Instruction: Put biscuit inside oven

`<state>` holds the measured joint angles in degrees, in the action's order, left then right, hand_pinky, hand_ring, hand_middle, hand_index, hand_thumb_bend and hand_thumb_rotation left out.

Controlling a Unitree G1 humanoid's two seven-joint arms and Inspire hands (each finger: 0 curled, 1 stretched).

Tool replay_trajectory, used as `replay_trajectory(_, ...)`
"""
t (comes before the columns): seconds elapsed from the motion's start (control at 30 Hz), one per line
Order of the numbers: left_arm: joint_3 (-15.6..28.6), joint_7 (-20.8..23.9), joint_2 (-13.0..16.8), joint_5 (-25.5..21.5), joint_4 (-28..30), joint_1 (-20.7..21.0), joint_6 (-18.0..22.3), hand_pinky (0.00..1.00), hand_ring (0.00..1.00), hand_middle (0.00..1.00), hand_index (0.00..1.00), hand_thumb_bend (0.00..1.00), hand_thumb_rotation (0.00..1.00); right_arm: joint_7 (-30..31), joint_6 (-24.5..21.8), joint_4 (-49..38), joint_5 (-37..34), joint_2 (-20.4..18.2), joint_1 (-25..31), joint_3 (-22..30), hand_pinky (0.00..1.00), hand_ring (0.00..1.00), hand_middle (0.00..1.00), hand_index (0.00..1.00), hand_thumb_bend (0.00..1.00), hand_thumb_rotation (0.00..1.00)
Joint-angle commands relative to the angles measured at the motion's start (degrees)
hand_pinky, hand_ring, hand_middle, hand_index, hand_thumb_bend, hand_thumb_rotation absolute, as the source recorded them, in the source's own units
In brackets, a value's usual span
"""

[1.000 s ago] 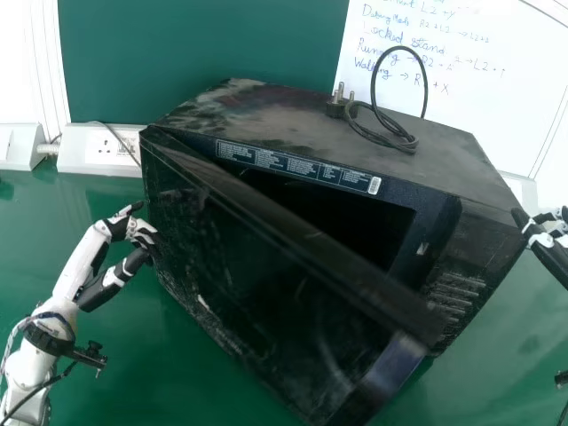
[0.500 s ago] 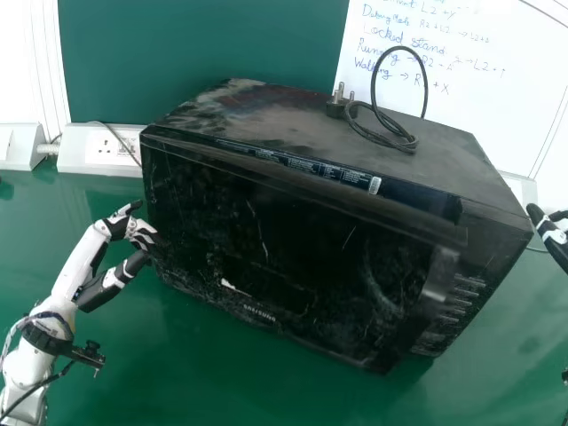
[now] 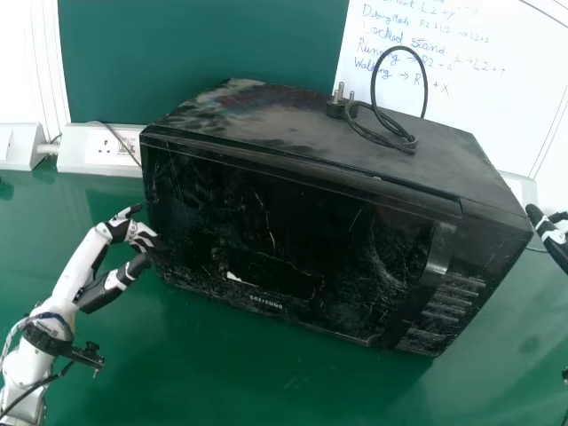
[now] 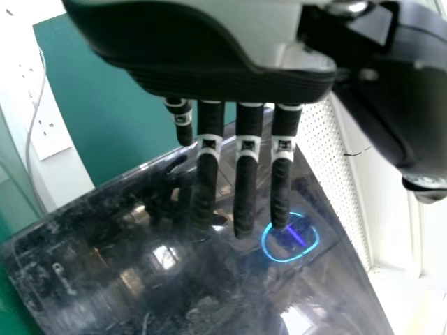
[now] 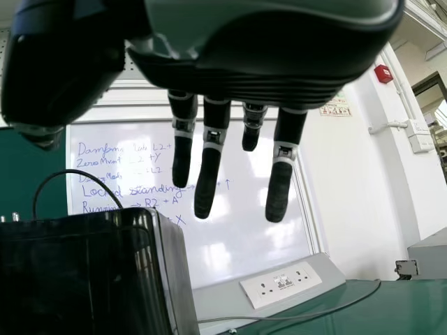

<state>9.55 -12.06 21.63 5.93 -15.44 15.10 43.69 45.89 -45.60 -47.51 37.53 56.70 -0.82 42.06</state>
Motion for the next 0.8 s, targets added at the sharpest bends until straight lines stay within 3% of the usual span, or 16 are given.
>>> replay_trajectory(0.0, -0.5, 0.7, 0.8, 0.4, -0.8, 0.3, 1.0, 0.28, 0.33, 0.42, 0.49, 0.52, 0.06, -0.8, 0.9, 0.3, 0.3, -0.1, 0.5, 0.1, 0.44, 0.52, 0.59, 0.72, 0.91, 0.44)
replay_trajectory(0.13, -0.2, 0.5, 1.1, -0.9, -1.9, 0.6, 0.1, 0.28, 0.33, 0.42, 0.49, 0.52, 0.06, -0.6, 1.4, 1.1, 0.8, 0.5, 0.8, 0.1, 0.41, 0.49, 0.58, 0.74, 0.93, 0.50)
replay_trajectory(0.27, 0.9, 0.7, 1.6, -2.4, -2.6, 0.5, -3.4, 0.29, 0.35, 0.43, 0.49, 0.51, 0.06, -0.5, -0.8, 1.4, 0.1, -0.1, -0.5, -0.2, 0.33, 0.41, 0.52, 0.76, 0.92, 0.43)
replay_trajectory(0.33, 1.5, 1.1, 1.5, -3.4, -2.5, 0.4, -6.0, 0.31, 0.36, 0.44, 0.49, 0.52, 0.07, -0.7, -1.2, 1.2, 0.3, -0.2, -0.4, -0.4, 0.35, 0.43, 0.53, 0.76, 0.91, 0.43)
replay_trajectory(0.47, 2.9, 0.2, 0.4, -9.3, -3.3, 1.0, -10.8, 0.31, 0.35, 0.43, 0.49, 0.52, 0.06, -0.7, -1.3, 0.9, 0.0, -0.2, -0.4, -0.4, 0.38, 0.46, 0.55, 0.75, 0.92, 0.44)
replay_trajectory(0.77, 5.6, -2.5, -1.3, -19.4, -9.0, 4.0, -15.5, 0.29, 0.32, 0.41, 0.49, 0.52, 0.07, -1.6, -0.7, 0.7, -0.4, -0.4, -0.7, -1.1, 0.32, 0.40, 0.52, 0.74, 0.88, 0.41)
